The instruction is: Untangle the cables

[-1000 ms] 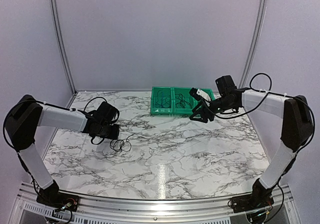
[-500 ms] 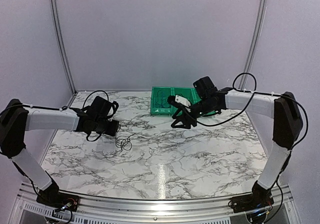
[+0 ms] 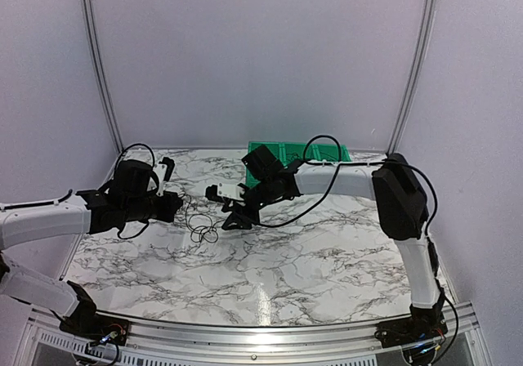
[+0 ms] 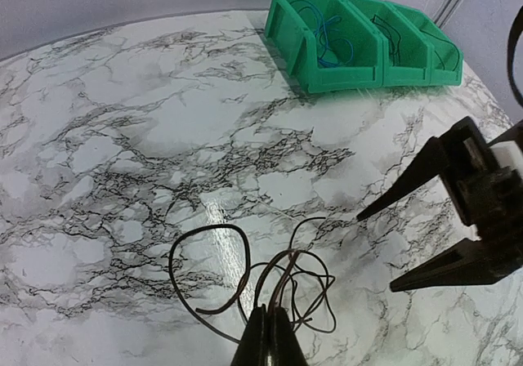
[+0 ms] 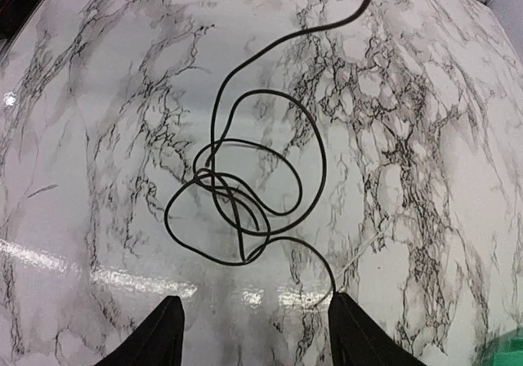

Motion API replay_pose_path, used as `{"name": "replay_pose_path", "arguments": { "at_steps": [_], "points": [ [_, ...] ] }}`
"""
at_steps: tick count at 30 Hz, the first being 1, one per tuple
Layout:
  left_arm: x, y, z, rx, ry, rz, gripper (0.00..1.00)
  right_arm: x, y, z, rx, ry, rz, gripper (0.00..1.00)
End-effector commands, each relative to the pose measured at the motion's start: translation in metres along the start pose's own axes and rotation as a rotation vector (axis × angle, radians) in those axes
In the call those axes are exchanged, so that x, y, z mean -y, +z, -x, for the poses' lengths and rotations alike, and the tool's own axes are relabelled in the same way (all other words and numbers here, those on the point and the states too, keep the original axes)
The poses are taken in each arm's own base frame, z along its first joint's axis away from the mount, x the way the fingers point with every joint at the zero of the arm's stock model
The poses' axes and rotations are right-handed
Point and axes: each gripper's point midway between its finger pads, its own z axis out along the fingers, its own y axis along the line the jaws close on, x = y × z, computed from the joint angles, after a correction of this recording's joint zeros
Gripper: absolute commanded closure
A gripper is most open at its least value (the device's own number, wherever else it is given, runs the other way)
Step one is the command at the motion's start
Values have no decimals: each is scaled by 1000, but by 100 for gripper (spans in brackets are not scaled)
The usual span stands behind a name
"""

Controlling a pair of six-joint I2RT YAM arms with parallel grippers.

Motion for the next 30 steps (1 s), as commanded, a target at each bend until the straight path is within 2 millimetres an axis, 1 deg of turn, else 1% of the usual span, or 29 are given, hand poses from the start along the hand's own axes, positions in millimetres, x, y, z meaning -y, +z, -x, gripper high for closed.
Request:
{"name": "replay_pose_path", "arguments": {
  "at_steps": [1,5,8,11,15,17,18,19,20,21,22,23,25,27,28,30],
  "points": [
    [2,-15,9,46,-23,-12,100,8,22,17,50,18,4,39],
    [1,-18,8,48,-26,-11,100,8,41,8,54,49,20,41],
    [0,-19,8,55,-32,-7,100,3,51,5,68,72,58,43],
    [1,-22,11,64,-39,-9,100,1,57,9,111,96,87,47],
    [0,-25,14,78,-47,-9,100,-2,60,23,183,131,124,48],
    [0,-26,15,83,-53,-5,100,-3,66,28,194,145,131,49],
    [0,-27,16,86,-55,-6,100,-2,70,30,197,150,130,51],
    [0,-27,16,88,-56,-5,100,-2,74,32,197,156,127,54],
    [-2,-28,12,71,-57,2,100,-2,79,32,192,165,125,60],
    [-3,-29,12,71,-58,8,100,-1,83,31,187,177,118,67],
    [-4,-32,15,77,-59,16,100,0,86,30,179,198,111,79],
    [-7,-34,17,82,-58,34,100,1,88,27,170,213,105,89],
    [-18,-46,28,101,-55,107,100,3,85,21,145,216,80,100],
    [-39,-65,42,129,-51,248,100,5,74,12,117,216,37,100],
    [-51,-79,50,154,-50,328,100,7,66,7,108,220,18,100],
    [-69,-109,69,225,-55,447,100,14,50,-4,92,239,-16,100]
  ]
}}
